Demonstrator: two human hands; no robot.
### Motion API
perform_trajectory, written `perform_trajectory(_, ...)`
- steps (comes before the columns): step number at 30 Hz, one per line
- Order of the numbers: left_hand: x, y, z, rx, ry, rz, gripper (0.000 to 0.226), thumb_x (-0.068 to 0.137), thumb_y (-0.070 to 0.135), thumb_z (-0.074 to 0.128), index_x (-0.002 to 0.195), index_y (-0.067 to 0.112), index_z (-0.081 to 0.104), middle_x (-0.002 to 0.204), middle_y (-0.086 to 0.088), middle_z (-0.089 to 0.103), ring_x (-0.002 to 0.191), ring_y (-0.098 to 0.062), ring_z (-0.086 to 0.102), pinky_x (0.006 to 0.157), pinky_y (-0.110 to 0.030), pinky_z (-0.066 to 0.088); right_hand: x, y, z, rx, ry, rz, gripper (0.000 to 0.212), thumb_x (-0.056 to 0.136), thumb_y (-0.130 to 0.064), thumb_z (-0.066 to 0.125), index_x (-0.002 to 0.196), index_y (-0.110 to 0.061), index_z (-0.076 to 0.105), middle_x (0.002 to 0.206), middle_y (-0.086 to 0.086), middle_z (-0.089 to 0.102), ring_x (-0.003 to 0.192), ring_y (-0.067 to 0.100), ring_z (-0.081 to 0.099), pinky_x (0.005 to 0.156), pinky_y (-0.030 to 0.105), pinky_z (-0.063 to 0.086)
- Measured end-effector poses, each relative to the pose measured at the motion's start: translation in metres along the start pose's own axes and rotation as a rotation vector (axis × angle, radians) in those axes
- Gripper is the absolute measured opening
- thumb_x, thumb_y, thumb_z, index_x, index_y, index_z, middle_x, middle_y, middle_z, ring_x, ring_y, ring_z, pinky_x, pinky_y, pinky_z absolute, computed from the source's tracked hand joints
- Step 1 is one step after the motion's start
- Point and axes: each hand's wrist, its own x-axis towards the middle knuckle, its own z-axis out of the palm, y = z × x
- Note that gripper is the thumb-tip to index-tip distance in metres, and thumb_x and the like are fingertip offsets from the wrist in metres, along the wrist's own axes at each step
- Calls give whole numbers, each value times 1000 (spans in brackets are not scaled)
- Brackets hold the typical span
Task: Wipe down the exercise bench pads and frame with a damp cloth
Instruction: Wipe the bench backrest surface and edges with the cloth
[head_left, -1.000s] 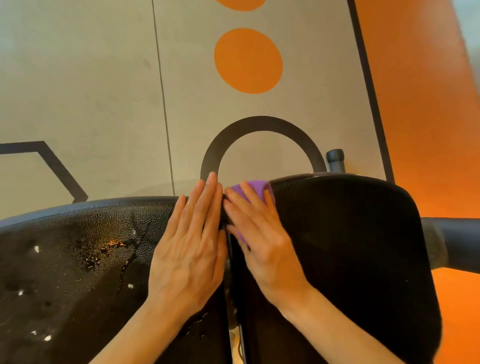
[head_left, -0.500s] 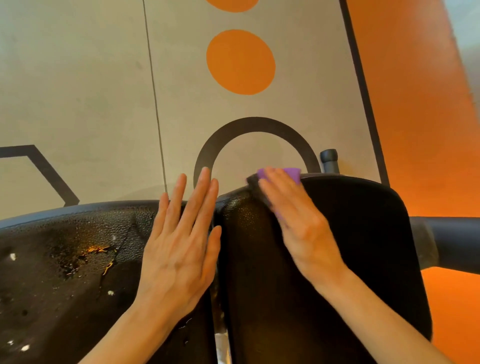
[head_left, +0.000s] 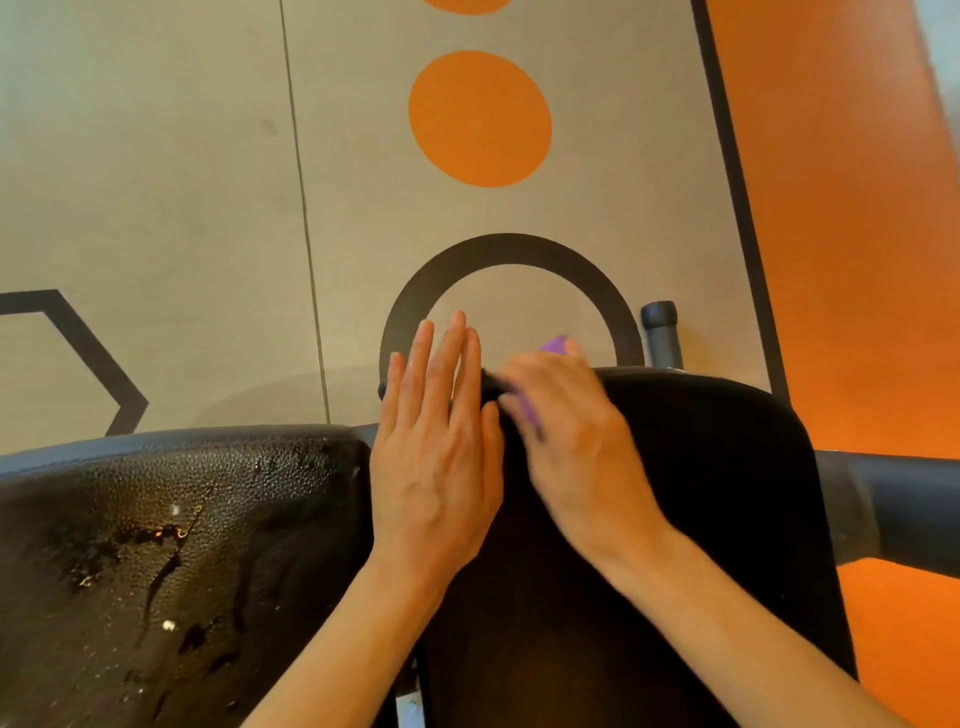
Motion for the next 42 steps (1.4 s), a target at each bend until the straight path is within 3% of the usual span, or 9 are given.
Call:
perform_trajectory(3,0,-1,-1,19,-38,-9,55,103,26,26,153,4,31,163,-12,26,153,-28,15,126,-39,4,5,24,-12,-65,-164,-163,28,98,-19,43,118,-9,60,110,2,62,105,14,58,109,31,39)
perform_trajectory(8,3,-1,-3,-56,-38,-13,46,103,26,33,141,12,54,148,-3,52,143,-24,41,124,-44,19,-1,40,-34,26,-17,182,30,94,-22,45,118,-14,60,114,-1,61,110,6,54,108,29,40)
perform_trajectory(14,1,0,-5,-46,-35,12,45,102,24,33,139,10,56,145,-4,55,140,-24,44,123,-44,22,-2,51,-34,38,-177,-29,40,95,-25,40,130,-14,55,131,0,58,125,9,50,115,26,31)
perform_trajectory(18,2,-1,-5,-61,-50,-5,45,102,24,33,139,11,56,147,-2,53,142,-23,41,125,-39,16,-6,34,-27,50,-6,182,35,91,-18,48,124,-13,58,126,3,61,125,16,52,115,35,31)
perform_trajectory(22,2,-1,-5,-52,-63,-6,47,102,24,32,140,10,55,147,-3,52,144,-25,39,125,-41,16,-15,25,-12,30,-81,-105,39,95,-18,45,130,-6,55,133,7,58,131,16,48,116,36,32)
perform_trajectory(27,2,-1,-4,-47,-63,-18,47,103,26,30,140,12,55,147,-3,53,144,-25,38,126,-41,14,-27,43,-22,57,126,126,40,87,-6,57,128,-6,57,135,8,56,131,18,48,112,38,37)
perform_trajectory(32,1,-1,-5,-54,-54,4,48,104,26,28,138,10,57,146,-5,54,144,-27,38,125,-43,17,-24,22,-1,-17,28,-160,35,95,-10,48,129,-6,57,135,9,57,132,19,47,116,35,32)
perform_trajectory(40,0,-3,-1,-76,-37,-11,45,104,27,30,138,14,57,145,-2,54,146,-23,35,126,-42,14,-30,46,-15,95,95,230,42,97,-37,46,136,-22,52,154,0,34,147,15,21,113,26,33)
perform_trajectory(42,1,-2,-2,-62,-40,-12,45,104,26,30,138,13,57,145,-4,54,147,-25,34,126,-43,14,-32,47,-9,54,127,255,43,97,-33,46,139,-23,49,155,2,31,147,18,19,113,35,34)
